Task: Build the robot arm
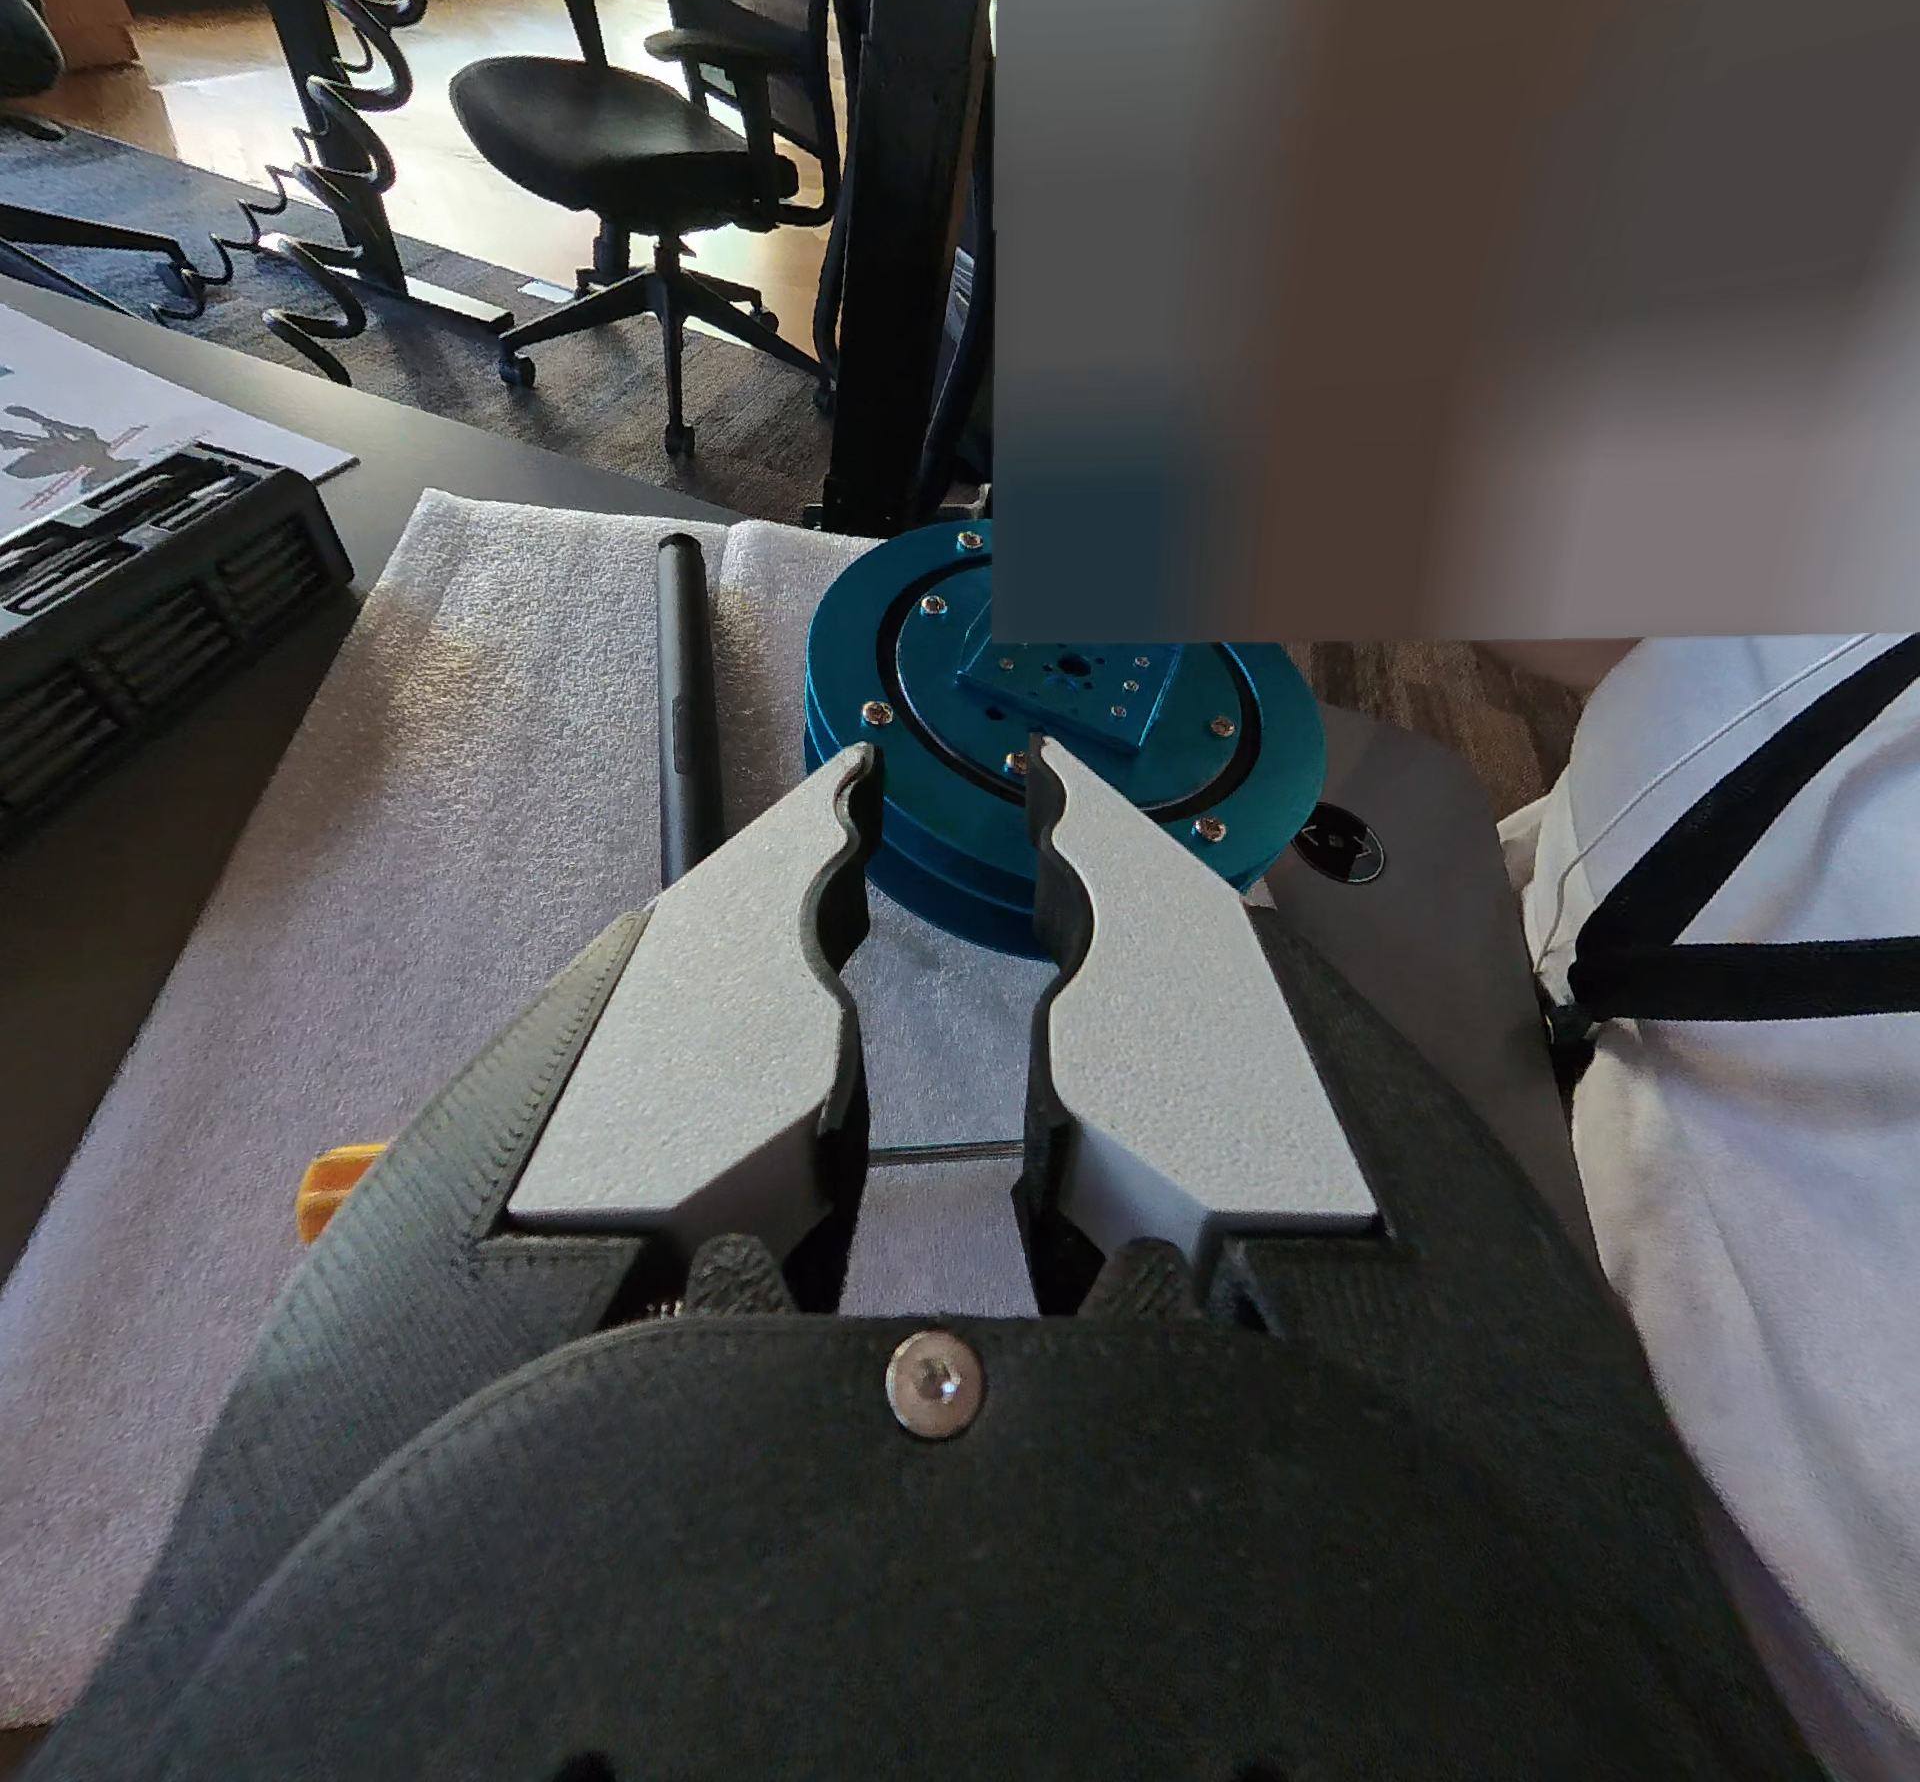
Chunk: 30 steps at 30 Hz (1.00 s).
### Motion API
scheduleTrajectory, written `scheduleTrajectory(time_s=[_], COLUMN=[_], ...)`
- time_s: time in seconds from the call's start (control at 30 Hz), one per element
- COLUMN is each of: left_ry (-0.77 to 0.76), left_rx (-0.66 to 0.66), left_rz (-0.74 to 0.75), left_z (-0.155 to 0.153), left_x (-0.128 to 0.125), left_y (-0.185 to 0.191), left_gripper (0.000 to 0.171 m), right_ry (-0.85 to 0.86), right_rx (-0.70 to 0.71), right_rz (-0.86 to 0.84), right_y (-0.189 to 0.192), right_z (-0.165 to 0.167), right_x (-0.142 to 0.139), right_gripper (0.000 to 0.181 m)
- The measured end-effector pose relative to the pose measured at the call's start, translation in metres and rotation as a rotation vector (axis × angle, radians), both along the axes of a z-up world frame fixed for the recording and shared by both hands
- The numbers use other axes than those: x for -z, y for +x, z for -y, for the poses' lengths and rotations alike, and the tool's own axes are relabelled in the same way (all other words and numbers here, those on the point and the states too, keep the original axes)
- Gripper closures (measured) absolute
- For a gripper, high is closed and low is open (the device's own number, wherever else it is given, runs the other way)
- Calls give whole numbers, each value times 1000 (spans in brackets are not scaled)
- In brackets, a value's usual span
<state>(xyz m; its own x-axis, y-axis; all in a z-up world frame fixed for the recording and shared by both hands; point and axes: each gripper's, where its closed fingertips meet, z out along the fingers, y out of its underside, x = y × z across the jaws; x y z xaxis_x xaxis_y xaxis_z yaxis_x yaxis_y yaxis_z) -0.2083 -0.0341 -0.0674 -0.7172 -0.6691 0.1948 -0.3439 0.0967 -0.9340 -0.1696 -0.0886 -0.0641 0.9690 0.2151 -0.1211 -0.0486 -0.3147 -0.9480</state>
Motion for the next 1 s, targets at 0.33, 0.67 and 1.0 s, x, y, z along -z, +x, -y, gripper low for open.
scheduleTrajectory(time_s=[0.33,0.67,1.0], left_ry=[138,88,59], left_rx=[-55,-35,-65], left_rz=[88,53,48], left_z=[0,2,-5], left_x=[5,6,4], left_y=[9,8,9], left_gripper=[120,134,146], right_ry=[-32,15,19], right_rx=[-22,-1,10], right_rz=[55,35,73], right_y=[-3,2,-2], right_z=[-2,4,9], right_x=[7,-2,1], right_gripper=[181,181,179])
